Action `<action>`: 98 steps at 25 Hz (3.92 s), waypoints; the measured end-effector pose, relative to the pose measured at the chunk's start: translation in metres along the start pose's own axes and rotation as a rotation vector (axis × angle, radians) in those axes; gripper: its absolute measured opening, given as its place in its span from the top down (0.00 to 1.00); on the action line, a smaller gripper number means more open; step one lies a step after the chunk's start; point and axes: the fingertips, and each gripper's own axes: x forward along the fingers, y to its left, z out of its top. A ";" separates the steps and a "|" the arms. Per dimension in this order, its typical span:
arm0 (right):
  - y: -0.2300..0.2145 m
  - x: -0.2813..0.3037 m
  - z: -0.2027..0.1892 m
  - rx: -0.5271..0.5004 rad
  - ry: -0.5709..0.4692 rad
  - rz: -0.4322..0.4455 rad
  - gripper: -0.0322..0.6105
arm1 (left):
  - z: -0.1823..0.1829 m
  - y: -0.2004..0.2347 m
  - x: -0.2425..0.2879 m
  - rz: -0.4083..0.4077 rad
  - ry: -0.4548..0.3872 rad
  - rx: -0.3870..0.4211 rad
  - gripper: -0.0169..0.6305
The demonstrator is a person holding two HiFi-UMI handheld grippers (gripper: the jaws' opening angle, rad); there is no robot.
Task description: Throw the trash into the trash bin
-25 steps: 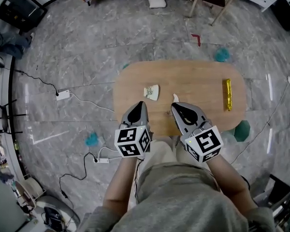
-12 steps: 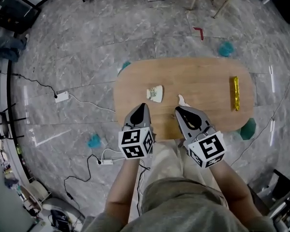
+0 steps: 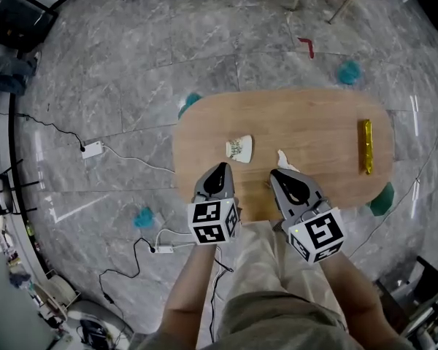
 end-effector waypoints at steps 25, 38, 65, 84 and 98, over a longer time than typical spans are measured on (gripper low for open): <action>-0.045 0.054 -0.048 0.078 0.050 -0.039 0.94 | -0.075 0.036 0.110 -0.006 0.200 -0.002 0.64; -0.060 0.064 -0.069 0.109 0.071 -0.047 0.94 | -0.108 0.047 0.151 0.009 0.289 0.000 0.59; -0.050 0.061 -0.060 0.105 0.054 -0.035 0.94 | -0.105 0.040 0.144 -0.012 0.305 -0.028 0.75; -0.037 0.017 -0.022 0.063 -0.007 -0.032 0.94 | -0.055 -0.004 0.085 -0.018 0.234 -0.028 0.75; -0.017 -0.022 -0.003 0.015 -0.023 0.004 0.94 | -0.024 -0.024 0.027 0.019 0.171 -0.065 0.76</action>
